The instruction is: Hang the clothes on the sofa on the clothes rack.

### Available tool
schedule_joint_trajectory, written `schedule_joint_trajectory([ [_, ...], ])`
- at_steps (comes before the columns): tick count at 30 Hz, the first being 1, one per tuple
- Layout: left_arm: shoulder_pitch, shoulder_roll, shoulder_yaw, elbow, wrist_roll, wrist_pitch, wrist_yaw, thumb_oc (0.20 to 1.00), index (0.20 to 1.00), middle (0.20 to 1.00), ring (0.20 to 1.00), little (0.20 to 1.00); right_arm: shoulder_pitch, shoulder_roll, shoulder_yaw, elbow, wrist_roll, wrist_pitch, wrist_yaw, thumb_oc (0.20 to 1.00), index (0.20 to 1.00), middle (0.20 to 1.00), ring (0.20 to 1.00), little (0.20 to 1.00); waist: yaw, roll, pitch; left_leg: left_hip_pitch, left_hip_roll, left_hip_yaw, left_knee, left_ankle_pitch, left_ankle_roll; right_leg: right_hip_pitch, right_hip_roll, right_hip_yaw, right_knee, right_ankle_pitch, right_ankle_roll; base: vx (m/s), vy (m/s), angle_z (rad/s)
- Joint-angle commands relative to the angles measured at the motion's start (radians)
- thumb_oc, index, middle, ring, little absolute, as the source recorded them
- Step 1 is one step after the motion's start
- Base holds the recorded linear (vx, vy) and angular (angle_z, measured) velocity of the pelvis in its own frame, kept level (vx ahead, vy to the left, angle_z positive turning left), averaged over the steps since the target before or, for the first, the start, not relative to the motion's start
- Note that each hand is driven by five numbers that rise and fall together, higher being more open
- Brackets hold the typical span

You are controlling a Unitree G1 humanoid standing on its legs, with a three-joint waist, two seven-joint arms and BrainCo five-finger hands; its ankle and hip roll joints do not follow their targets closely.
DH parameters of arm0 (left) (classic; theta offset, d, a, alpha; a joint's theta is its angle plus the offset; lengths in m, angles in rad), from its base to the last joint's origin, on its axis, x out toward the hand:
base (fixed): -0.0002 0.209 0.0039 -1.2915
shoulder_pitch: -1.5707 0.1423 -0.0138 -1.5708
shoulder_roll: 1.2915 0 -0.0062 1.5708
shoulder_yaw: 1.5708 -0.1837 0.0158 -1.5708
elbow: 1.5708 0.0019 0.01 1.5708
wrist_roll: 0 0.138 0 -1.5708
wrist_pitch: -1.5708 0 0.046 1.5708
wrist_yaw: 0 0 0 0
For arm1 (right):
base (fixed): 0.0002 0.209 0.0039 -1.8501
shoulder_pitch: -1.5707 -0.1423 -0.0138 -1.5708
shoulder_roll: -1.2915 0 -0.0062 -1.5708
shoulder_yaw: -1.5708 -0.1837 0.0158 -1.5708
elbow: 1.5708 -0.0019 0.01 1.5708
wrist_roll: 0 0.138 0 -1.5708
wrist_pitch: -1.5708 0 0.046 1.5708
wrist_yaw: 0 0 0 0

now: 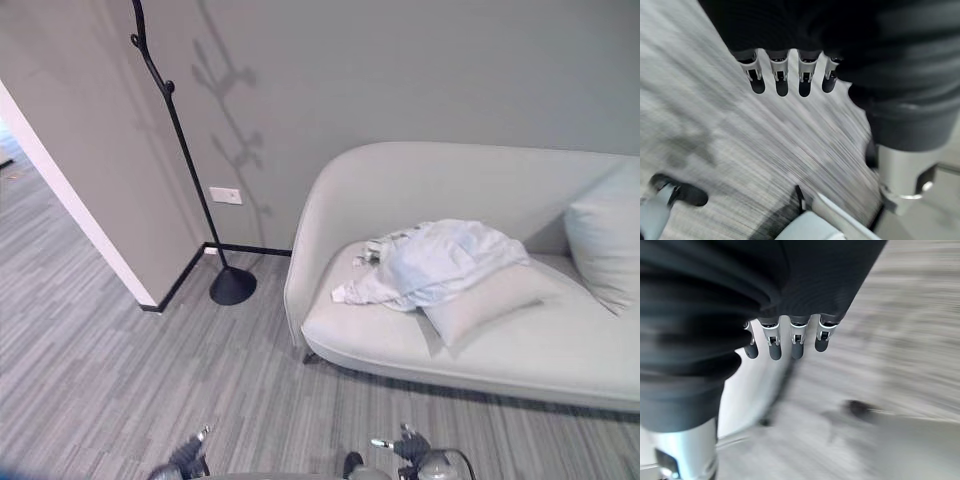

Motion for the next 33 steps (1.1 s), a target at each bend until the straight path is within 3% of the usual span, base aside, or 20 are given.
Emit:
schedule_joint_trajectory([
  [1, -0.047, 0.026, -0.022, -0.086, -0.025, -0.014, 0.002, 1.0, 1.0, 1.0, 1.0, 1.0, -0.032, -0.081, 0.008, -0.157, -0.104, -0.025, -0.03, 1.0, 1.0, 1.0, 1.0, 1.0, 0.002, -0.052, 0.116, -0.227, 0.151, 0.118, -0.045, 0.235, 0.001, 0.19, -0.117, -0.09, -0.072, -0.082, 0.125, 0.14, -0.144, 0.31],
  [2, -0.046, 0.026, -0.022, -0.086, -0.025, -0.014, 0.002, 1.0, 1.0, 1.0, 1.0, 1.0, -0.031, -0.081, 0.008, -0.158, -0.104, -0.024, -0.03, 1.0, 1.0, 1.0, 1.0, 1.0, 0.003, -0.05, 0.117, -0.227, 0.154, 0.117, -0.04, 0.231, 0.001, 0.191, -0.114, -0.089, -0.072, -0.083, 0.125, 0.28, -0.079, 0.12],
  [4, -0.009, 0.028, 0.013, -0.13, -0.041, -0.018, 0.015, 1.0, 1.0, 1.0, 1.0, 1.0, -0.005, -0.149, -0.026, -0.304, -0.279, -0.005, -0.094, 1.0, 1.0, 1.0, 1.0, 1.0, 0.005, -0.035, 0.1, -0.233, 0.239, 0.223, -0.281, 0.201, 0.006, 0.244, -0.115, -0.149, -0.102, -0.128, 0.138, 0.31, 0.018, 0.19],
  [5, -0.008, 0.027, 0.012, -0.131, -0.041, -0.018, 0.016, 1.0, 1.0, 1.0, 1.0, 1.0, -0.002, -0.15, -0.027, -0.307, -0.28, -0.004, -0.094, 1.0, 1.0, 1.0, 1.0, 1.0, 0.005, -0.036, 0.099, -0.228, 0.235, 0.225, -0.289, 0.205, 0.006, 0.245, -0.118, -0.15, -0.102, -0.128, 0.138, 0.48, 0.267, 0.58],
  [6, 0.017, 0.021, 0.033, -0.127, -0.037, -0.012, 0.037, 1.0, 1.0, 1.0, 1.0, 1.0, 0.002, -0.184, -0.116, -0.381, -0.352, 0.02, -0.174, 1.0, 1.0, 1.0, 1.0, 1.0, 0.014, -0.003, 0.075, -0.242, 0.262, 0.25, -0.584, 0.289, -0.018, 0.289, -0.116, -0.182, -0.121, -0.155, 0.162, 0.49, 0.248, 0.57],
  [7, 0.019, 0.012, 0.033, -0.122, -0.03, -0.011, 0.041, 1.0, 1.0, 1.0, 1.0, 1.0, -0.001, -0.207, -0.123, -0.369, -0.41, 0.039, -0.205, 1.0, 1.0, 1.0, 1.0, 1.0, 0.024, 0.003, 0.076, -0.24, 0.273, 0.261, -0.662, 0.329, -0.026, 0.31, -0.117, -0.196, -0.129, -0.16, 0.169, 0.49, 0.246, 0.39],
  [9, 0.038, -0.003, 0.082, -0.091, -0.09, -0.007, 0.042, 1.0, 1.0, 1.0, 1.0, 1.0, -0.02, -0.217, -0.162, -0.367, -0.508, 0.059, -0.276, 1.0, 1.0, 1.0, 1.0, 1.0, 0.033, 0.022, 0.065, -0.194, 0.256, 0.217, -0.724, 0.324, -0.026, 0.323, -0.127, -0.188, -0.11, -0.167, 0.189, 0.36, 0.241, 0.1],
  [15, 0.039, 0.048, 0.091, -0.045, 0.029, -0.011, 0.052, 1.0, 1.0, 1.0, 1.0, 1.0, -0.053, -0.253, -0.295, -0.316, -0.602, 0.125, -0.431, 1.0, 1.0, 1.0, 1.0, 1.0, 0.038, 0.009, 0.007, -0.128, 0.167, 0.26, -0.754, 0.289, 0.024, 0.317, -0.207, -0.185, -0.006, -0.155, 0.229, 0.3, 0.229, -0.13],
  [17, 0.032, 0.071, 0.087, -0.035, 0.08, -0.007, 0.032, 1.0, 1.0, 1.0, 1.0, 1.0, -0.069, -0.294, -0.305, -0.287, -0.67, 0.139, -0.446, 1.0, 1.0, 1.0, 1.0, 1.0, 0.032, 0.012, 0.018, -0.07, 0.121, 0.261, -0.788, 0.262, 0.066, 0.249, -0.246, -0.173, 0.191, -0.116, 0.238, 0.33, 0.344, 0.27],
  [18, 0.024, 0.088, 0.083, -0.025, 0.112, -0.002, 0.016, 1.0, 1.0, 1.0, 1.0, 1.0, -0.08, -0.337, -0.309, -0.292, -0.743, 0.153, -0.457, 1.0, 1.0, 1.0, 1.0, 1.0, 0.013, 0.021, 0.046, -0.016, 0.1, 0.267, -0.8, 0.232, 0.097, 0.172, -0.271, -0.171, 0.368, -0.036, 0.246, 0.44, 0.276, 0.18],
  [20, 0.016, 0.1, 0.077, -0.036, 0.118, -0.006, 0.013, 1.0, 1.0, 1.0, 1.0, 1.0, -0.085, -0.373, -0.32, -0.328, -0.769, 0.161, -0.462, 1.0, 1.0, 1.0, 1.0, 1.0, 0.001, 0.018, 0.054, 0.013, 0.098, 0.274, -0.802, 0.206, 0.094, 0.131, -0.284, -0.214, 0.356, -0.041, 0.241, 0.32, 0.014, 0.22],
  [21, 0.015, 0.104, 0.066, -0.04, 0.14, -0.006, 0.009, 1.0, 1.0, 1.0, 1.0, 1.0, -0.091, -0.415, -0.338, -0.348, -0.789, 0.164, -0.457, 1.0, 1.0, 1.0, 1.0, 1.0, -0.002, 0.016, 0.059, 0.027, 0.109, 0.272, -0.802, 0.19, 0.079, 0.13, -0.295, -0.24, 0.264, -0.067, 0.238, 0.15, -0.179, 0.03],
  [23, 0.012, 0.107, 0.062, -0.043, 0.15, -0.006, 0.007, 1.0, 1.0, 1.0, 1.0, 1.0, -0.093, -0.446, -0.35, -0.334, -0.804, 0.173, -0.459, 1.0, 1.0, 1.0, 1.0, 1.0, -0.001, 0.012, 0.062, 0.032, 0.131, 0.267, -0.801, 0.189, 0.062, 0.122, -0.325, -0.241, 0.151, -0.042, 0.243, 0.2, -0.33, -0.14],
  [24, 0.007, 0.112, 0.067, -0.052, 0.155, -0.006, 0.006, 1.0, 1.0, 1.0, 1.0, 1.0, -0.084, -0.482, -0.36, -0.332, -0.838, 0.194, -0.436, 1.0, 1.0, 1.0, 1.0, 1.0, -0.002, 0.003, 0.064, 0.046, 0.158, 0.251, -0.797, 0.173, 0.038, 0.115, -0.37, -0.216, 0.04, 0.028, 0.263, 0.18, -0.317, 0.11],
  [26, 0.007, 0.111, 0.067, -0.058, 0.155, -0.007, 0.007, 1.0, 1.0, 1.0, 1.0, 1.0, -0.078, -0.492, -0.367, -0.335, -0.847, 0.203, -0.431, 1.0, 1.0, 1.0, 1.0, 1.0, -0.003, -0.001, 0.065, 0.054, 0.169, 0.243, -0.792, 0.166, 0.028, 0.117, -0.397, -0.201, -0.001, 0.075, 0.275, 0.17, -0.367, 0.14],
  [27, 0.004, 0.113, 0.063, -0.074, 0.152, -0.008, 0.011, 1.0, 1.0, 1.0, 1.0, 1.0, -0.066, -0.511, -0.384, -0.338, -0.856, 0.219, -0.419, 1.0, 1.0, 1.0, 1.0, 1.0, -0.01, -0.014, 0.066, 0.054, 0.203, 0.22, -0.765, 0.152, 0.003, 0.112, -0.459, -0.152, -0.033, 0.165, 0.296, 0.15, -0.401, 0.08],
  [28, 0.004, 0.112, 0.062, -0.075, 0.152, -0.007, 0.011, 1.0, 1.0, 1.0, 1.0, 1.0, -0.064, -0.511, -0.386, -0.34, -0.857, 0.22, -0.418, 1.0, 1.0, 1.0, 1.0, 1.0, -0.008, -0.014, 0.066, 0.051, 0.202, 0.221, -0.757, 0.147, 0.004, 0.115, -0.46, -0.151, -0.039, 0.17, 0.298, 0.17, -0.618, 0.3],
  [29, 0.014, 0.118, 0.065, -0.098, 0.146, -0.005, 0.012, 1.0, 1.0, 1.0, 1.0, 1.0, -0.03, -0.523, -0.405, -0.362, -0.886, 0.237, -0.394, 1.0, 1.0, 1.0, 1.0, 1.0, -0.014, -0.03, 0.061, 0.039, 0.237, 0.205, -0.727, 0.139, -0.02, 0.127, -0.495, -0.094, -0.04, 0.248, 0.313, 0.08, -0.525, 0.4],
  [30, 0.02, 0.119, 0.071, -0.106, 0.127, -0.006, 0.021, 1.0, 1.0, 1.0, 1.0, 1.0, -0.011, -0.518, -0.423, -0.382, -0.883, 0.243, -0.388, 1.0, 1.0, 1.0, 1.0, 1.0, -0.016, -0.039, 0.06, 0.026, 0.258, 0.199, -0.71, 0.142, -0.034, 0.133, -0.498, -0.058, -0.027, 0.272, 0.315, 0.08, -0.531, 0.38],
  [33, 0.027, 0.12, 0.074, -0.117, 0.107, -0.005, 0.023, 1.0, 1.0, 1.0, 1.0, 1.0, 0.026, -0.488, -0.445, -0.424, -0.874, 0.239, -0.373, 1.0, 1.0, 1.0, 1.0, 1.0, -0.01, -0.05, 0.054, 0.016, 0.308, 0.188, -0.689, 0.143, -0.059, 0.132, -0.468, -0.013, 0.005, 0.249, 0.325, 0.03, -0.458, 0.22],
])
